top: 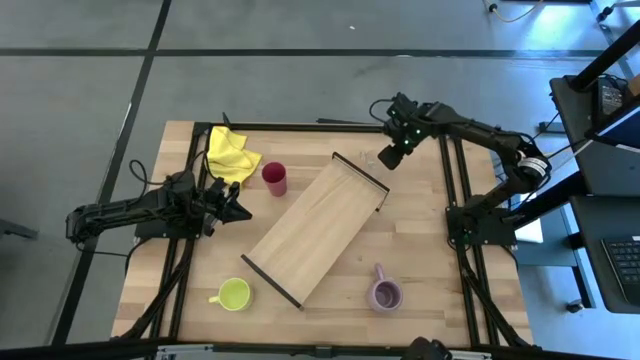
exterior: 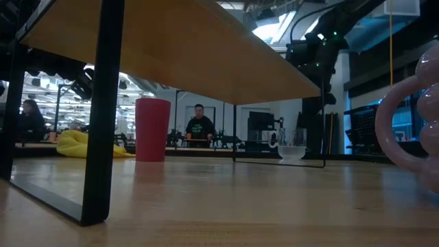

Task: Stack small to large cups/mugs on shelf
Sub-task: Put the transparent mug on the shelf

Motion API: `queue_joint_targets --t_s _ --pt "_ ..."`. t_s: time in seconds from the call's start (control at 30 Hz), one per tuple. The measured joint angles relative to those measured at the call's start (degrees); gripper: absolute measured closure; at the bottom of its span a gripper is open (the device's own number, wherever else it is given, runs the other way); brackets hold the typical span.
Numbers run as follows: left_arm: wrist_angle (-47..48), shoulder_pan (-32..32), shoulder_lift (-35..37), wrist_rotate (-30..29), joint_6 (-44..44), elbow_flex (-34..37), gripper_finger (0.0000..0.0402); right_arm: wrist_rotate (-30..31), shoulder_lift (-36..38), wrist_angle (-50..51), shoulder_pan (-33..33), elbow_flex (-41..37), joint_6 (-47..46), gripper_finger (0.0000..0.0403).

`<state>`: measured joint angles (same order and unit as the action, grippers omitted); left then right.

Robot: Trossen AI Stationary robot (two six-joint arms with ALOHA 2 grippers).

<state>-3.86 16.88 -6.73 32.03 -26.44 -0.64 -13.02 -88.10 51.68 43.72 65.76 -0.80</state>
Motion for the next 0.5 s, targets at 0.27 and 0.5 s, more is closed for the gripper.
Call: queue_joint_targets --t_s 0.27,0.5 --pt "-0.01 0.00 -0.01 0.00 0.00 0.00 0.0382 1.02 -0.02 -10.01 0.03 -4.79 -0.43 0.0283" --pt "0.00 0.00 0.00 0.00 0.00 0.00 0.0382 4.19 -0.68 -12.34 0.74 -4.79 -0.37 0.0247"
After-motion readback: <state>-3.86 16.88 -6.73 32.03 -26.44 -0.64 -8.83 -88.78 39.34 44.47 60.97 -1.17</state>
